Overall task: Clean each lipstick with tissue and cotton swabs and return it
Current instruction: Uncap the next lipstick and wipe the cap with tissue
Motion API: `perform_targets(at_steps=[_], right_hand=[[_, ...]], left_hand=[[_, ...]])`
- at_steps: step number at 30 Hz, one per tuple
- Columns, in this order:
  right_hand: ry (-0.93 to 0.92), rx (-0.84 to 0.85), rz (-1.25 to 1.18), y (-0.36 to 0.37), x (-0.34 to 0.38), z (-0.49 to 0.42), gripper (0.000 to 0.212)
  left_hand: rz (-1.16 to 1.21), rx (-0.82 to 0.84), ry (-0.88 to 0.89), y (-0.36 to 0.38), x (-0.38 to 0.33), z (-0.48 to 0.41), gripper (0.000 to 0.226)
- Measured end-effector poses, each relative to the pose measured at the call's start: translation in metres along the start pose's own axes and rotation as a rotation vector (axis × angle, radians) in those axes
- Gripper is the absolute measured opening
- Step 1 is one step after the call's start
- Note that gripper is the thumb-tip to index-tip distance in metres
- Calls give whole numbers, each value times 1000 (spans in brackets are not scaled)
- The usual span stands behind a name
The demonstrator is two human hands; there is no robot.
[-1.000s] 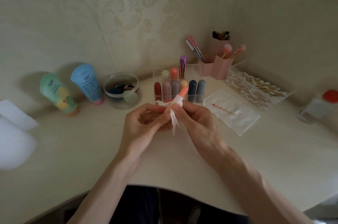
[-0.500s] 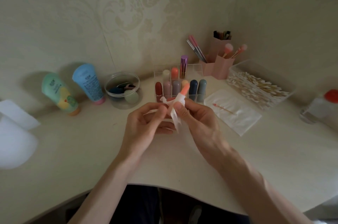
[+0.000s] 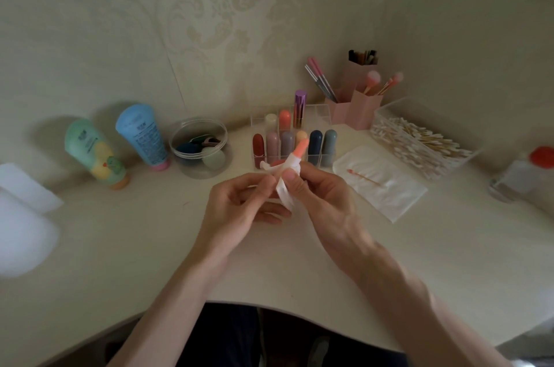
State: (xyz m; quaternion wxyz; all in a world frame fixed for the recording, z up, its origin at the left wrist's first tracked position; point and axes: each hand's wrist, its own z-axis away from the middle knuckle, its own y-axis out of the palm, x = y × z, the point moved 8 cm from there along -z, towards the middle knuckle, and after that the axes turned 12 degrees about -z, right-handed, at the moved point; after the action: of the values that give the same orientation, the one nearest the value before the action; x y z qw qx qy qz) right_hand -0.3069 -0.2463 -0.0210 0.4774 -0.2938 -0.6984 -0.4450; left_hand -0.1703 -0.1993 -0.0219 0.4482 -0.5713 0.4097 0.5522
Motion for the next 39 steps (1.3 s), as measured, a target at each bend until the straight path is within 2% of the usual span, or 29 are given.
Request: perform_targets(at_steps=[2, 4, 7, 9, 12, 15, 18, 20, 24, 26, 29, 31, 36, 39], right_hand=[[-35, 17, 34, 2, 1, 0, 28], [-52, 13, 35, 1, 0, -2, 29], [-38, 7, 38, 2, -2, -2, 31], [-6, 17, 13, 1, -4, -1, 32], [19, 0, 6, -1, -2, 0, 31], [-2, -4, 25, 0, 2, 1, 29], [-30, 14, 17, 3, 1, 1, 29], [-25, 17, -25, 5, 0, 1, 30], [-23, 3, -18, 5, 0, 1, 31], [5, 28, -64, 5, -1, 2, 33], [11, -1, -28, 3, 1, 1, 31], [-18, 22, -5, 5, 3, 2, 29], [-30, 4, -4, 6, 2, 2, 28], [2, 40, -6, 6, 0, 2, 29]], left_hand=[[3, 25, -33, -1, 3, -1, 31], [27, -30, -18, -7, 2, -2, 25], [-61, -154, 119, -16, -2, 0, 22], [-116, -167, 187, -14, -6, 2, 23], [-9, -86, 102, -8, -5, 2, 22], [25, 11, -6, -3, -1, 1, 32], [48, 7, -51, -4, 2, 0, 27], [45, -53, -13, -8, 0, 1, 23], [-51, -157, 174, -12, -6, 2, 13], [-12, -139, 148, -10, -5, 1, 14], [9, 3, 18, -2, 0, 0, 32], [-15, 52, -31, -1, 3, -1, 32], [-16, -106, 57, -13, 3, -3, 23], [-37, -119, 102, -13, 2, -2, 27]])
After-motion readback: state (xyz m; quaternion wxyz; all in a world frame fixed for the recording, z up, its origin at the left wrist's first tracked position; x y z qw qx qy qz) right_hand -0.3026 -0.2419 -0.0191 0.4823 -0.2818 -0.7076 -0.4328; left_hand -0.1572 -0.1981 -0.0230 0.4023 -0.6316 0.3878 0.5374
